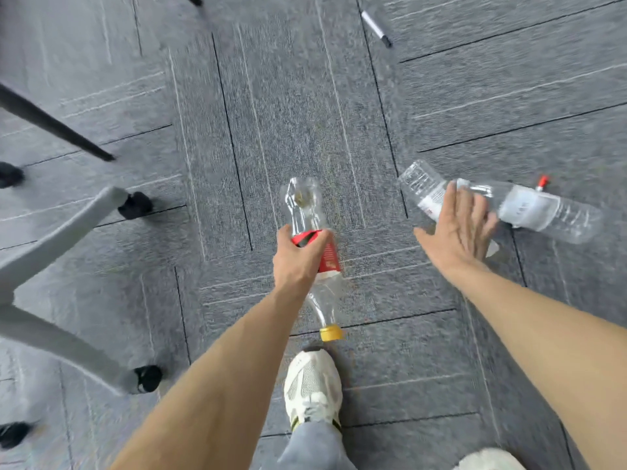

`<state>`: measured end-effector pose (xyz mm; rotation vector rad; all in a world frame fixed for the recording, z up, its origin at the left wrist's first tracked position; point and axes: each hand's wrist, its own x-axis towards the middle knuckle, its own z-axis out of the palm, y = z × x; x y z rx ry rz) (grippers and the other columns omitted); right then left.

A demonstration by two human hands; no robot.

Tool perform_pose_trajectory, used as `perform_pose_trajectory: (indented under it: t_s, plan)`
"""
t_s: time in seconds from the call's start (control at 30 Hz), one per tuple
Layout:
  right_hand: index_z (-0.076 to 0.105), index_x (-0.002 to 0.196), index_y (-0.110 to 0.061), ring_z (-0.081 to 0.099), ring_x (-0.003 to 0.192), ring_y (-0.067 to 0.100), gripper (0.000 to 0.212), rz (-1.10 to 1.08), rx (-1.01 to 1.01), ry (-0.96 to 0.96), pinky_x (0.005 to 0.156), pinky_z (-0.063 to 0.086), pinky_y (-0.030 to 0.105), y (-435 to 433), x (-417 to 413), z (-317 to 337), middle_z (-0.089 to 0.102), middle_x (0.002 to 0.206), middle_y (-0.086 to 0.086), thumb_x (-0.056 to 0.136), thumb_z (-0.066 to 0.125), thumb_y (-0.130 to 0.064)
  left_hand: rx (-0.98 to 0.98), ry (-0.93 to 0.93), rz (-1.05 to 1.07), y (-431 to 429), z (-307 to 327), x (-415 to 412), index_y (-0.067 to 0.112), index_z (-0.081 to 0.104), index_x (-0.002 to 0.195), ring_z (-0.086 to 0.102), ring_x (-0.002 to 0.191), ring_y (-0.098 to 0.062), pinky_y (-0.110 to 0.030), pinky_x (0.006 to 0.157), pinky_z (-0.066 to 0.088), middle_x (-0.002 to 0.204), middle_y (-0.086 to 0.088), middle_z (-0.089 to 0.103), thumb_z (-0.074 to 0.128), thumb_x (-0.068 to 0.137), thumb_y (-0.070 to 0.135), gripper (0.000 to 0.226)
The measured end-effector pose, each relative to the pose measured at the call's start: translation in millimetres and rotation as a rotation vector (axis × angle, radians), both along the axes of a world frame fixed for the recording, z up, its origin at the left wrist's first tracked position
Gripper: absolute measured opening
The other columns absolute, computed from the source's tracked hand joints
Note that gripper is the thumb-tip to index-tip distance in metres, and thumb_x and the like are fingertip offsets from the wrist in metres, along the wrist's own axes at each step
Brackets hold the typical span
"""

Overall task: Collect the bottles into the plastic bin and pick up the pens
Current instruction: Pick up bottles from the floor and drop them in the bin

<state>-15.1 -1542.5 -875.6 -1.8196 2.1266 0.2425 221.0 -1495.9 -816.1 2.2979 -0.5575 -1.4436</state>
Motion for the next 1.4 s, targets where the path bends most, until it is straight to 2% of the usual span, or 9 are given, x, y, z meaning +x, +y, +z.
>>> perform_pose_trajectory:
  t_s: [0.17,0.27,0.37,0.47,0.63,0.77,0.9,1.1,1.4]
  plan:
    - [0.044,0.124,-0.006,0.046,0.109,0.033,0.074,0.200,-0.083,0.039,0.095,0.033,0.046,0,-2,13,0.049,0.120,0.022,0.067,0.078,-0.039,-0.021,-0.018,-0.005,8,4,3,0.020,0.034,0.140,0.065,0.096,-0.020,-0.040,0.094,0.052,0.115,-0.005,0.062,0.074,0.071,0.052,0.086]
    - [0.040,0.118,-0.011,0.049,0.084,0.026,0.068,0.124,0.021,-0.105,0.072,0.041,0.036,14,1,65,0.041,0.123,0.018,0.069,0.075,-0.042,0.005,0.023,0.019,19,36,-7,0.020,0.036,0.138,0.066,0.092,-0.018,-0.039,0.088,0.055,0.116,-0.005,0.062,0.075,0.068,0.051,0.086]
    - [0.035,0.128,-0.012,0.050,0.080,0.024,0.075,0.047,0.065,-0.165,0.062,0.037,0.030,20,-6,132,0.037,0.125,0.014,0.073,0.073,-0.045,0.015,0.033,-0.040,19,91,-21,0.022,0.028,0.145,0.064,0.095,-0.020,-0.039,0.091,0.053,0.116,-0.005,0.059,0.073,0.076,0.045,0.086]
    - [0.029,0.140,-0.014,0.057,0.087,0.026,0.088,-0.088,0.107,-0.238,0.066,0.039,0.030,20,-11,203,0.040,0.125,0.010,0.071,0.072,-0.050,0.000,0.058,-0.091,11,153,-29,0.023,0.023,0.148,0.064,0.095,-0.020,-0.039,0.091,0.052,0.112,-0.003,0.058,0.073,0.079,0.042,0.088]
    - [0.033,0.127,-0.025,0.058,0.089,0.022,0.070,-0.359,0.244,-0.414,0.073,0.047,0.032,28,-14,332,0.058,0.118,0.003,0.073,0.067,-0.053,-0.031,0.081,-0.123,-1,272,-49,0.023,0.023,0.148,0.063,0.089,-0.017,-0.034,0.082,0.051,0.103,0.001,0.058,0.072,0.080,0.039,0.085]
    - [0.031,0.135,-0.026,0.060,0.092,0.024,0.078,-0.413,0.273,-0.507,0.074,0.046,0.031,42,-23,437,0.061,0.118,0.002,0.070,0.066,-0.054,-0.075,0.111,-0.160,-3,379,-66,0.023,0.025,0.147,0.063,0.087,-0.016,-0.032,0.078,0.051,0.104,-0.001,0.059,0.072,0.080,0.040,0.083]
    - [0.036,0.127,-0.029,0.061,0.090,0.025,0.071,-0.506,0.224,-0.591,0.079,0.050,0.036,65,-35,545,0.063,0.106,-0.001,0.069,0.068,-0.054,-0.141,0.123,-0.160,7,491,-82,0.023,0.026,0.146,0.062,0.086,-0.013,-0.034,0.082,0.052,0.102,0.002,0.057,0.072,0.080,0.041,0.082]
    - [0.046,0.112,-0.025,0.068,0.080,0.019,0.058,-0.725,0.048,-0.781,0.074,0.058,0.037,114,-38,684,0.069,0.096,-0.001,0.067,0.074,-0.048,-0.216,0.151,-0.089,50,628,-87,0.024,0.032,0.142,0.061,0.108,-0.026,-0.047,0.100,0.048,0.125,-0.008,0.057,0.070,0.059,0.057,0.097]
    - [0.054,0.112,-0.022,0.067,0.084,0.017,0.050,-0.585,-0.029,-1.164,0.070,0.053,0.030,140,-9,787,0.070,0.096,0.000,0.071,0.078,-0.038,-0.395,0.019,-0.017,126,729,-79,0.030,0.046,0.120,0.065,0.090,-0.017,-0.033,0.080,0.051,0.097,0.002,0.066,0.071,0.071,0.049,0.059]
